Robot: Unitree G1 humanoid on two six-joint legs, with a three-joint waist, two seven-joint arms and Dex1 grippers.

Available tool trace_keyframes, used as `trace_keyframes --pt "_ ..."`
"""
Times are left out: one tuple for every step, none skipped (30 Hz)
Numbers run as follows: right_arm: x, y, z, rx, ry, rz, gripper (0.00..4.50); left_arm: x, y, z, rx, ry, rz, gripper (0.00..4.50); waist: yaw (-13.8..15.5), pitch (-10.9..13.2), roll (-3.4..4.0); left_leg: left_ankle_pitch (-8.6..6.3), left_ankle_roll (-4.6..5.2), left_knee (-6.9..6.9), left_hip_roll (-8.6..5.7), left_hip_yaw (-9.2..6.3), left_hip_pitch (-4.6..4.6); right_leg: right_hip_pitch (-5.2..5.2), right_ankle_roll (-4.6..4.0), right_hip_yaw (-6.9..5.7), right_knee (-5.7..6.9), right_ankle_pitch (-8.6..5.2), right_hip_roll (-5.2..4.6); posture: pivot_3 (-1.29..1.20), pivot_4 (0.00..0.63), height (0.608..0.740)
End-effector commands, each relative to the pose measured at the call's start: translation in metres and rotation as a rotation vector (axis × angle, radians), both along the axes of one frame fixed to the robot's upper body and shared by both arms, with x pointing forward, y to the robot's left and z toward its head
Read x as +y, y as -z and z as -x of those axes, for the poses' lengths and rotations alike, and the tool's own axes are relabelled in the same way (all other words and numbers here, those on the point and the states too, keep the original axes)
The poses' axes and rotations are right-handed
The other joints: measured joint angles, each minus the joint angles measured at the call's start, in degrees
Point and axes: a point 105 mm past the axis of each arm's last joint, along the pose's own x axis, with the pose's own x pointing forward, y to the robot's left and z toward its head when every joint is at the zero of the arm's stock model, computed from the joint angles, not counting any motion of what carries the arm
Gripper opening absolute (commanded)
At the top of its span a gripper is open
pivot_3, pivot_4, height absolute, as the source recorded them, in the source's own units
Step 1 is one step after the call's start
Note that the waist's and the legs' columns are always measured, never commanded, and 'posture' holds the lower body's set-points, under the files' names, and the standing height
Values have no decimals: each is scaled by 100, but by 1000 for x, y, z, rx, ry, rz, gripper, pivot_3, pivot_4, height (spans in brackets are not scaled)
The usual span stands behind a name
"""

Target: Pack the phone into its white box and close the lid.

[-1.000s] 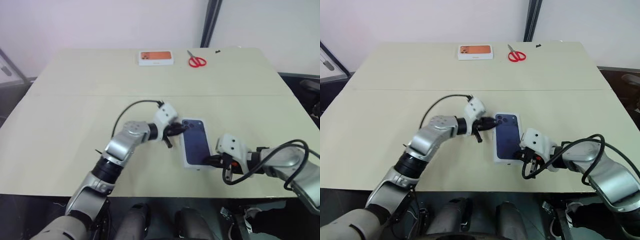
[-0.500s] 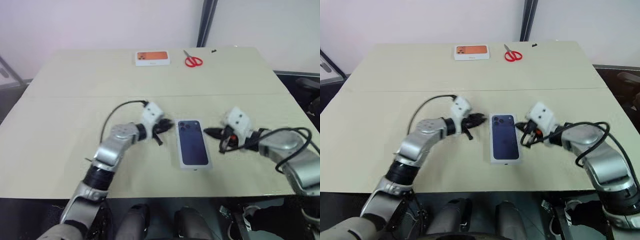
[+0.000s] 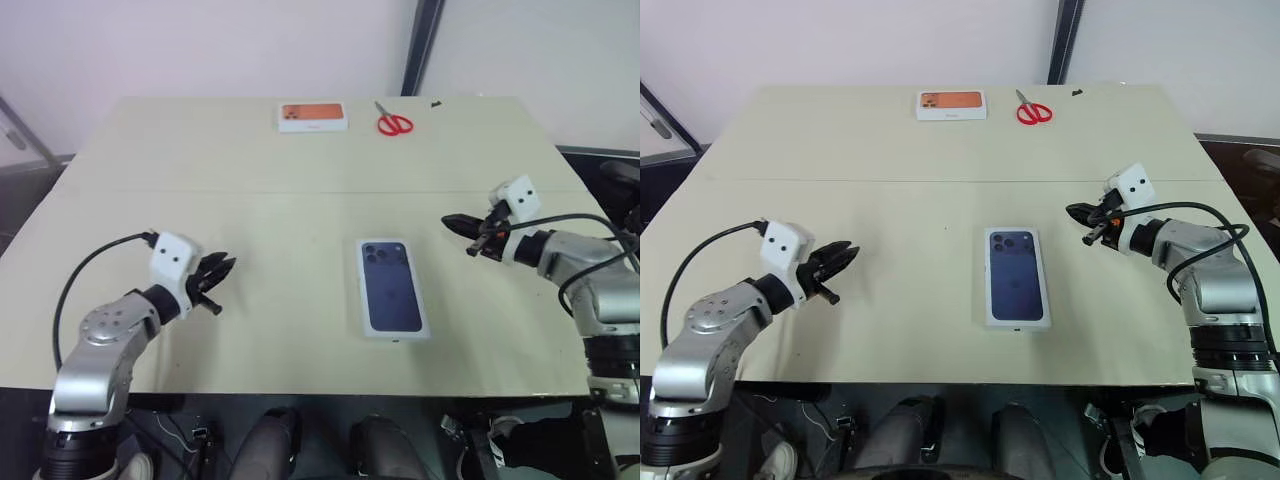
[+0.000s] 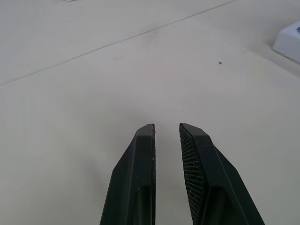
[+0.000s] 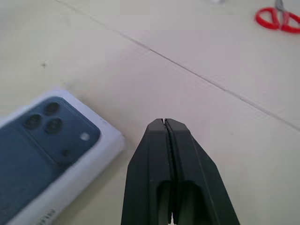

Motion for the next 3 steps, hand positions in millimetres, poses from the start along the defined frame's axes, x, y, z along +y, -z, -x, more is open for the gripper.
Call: trace_keyframes --pt "-1 -15 3 -63 -30 13 34 6 -13 3 -62 -25 3 876 -5 1 3 0 0 -1 0 0 0 0 0 0 0 0 0 0 150 740" --pt "0 -15 3 -64 -34 12 34 6 -13 3 -62 -29 5 876 -6 1 3 0 0 -2 0 0 0 -1 0 0 1 0 0 0 150 740" --pt "0 -15 3 -64 -38 11 34 6 -12 2 -62 -31 7 876 -6 1 3 0 0 -1 0 0 0 -1 0 0 1 0 0 0 150 740"
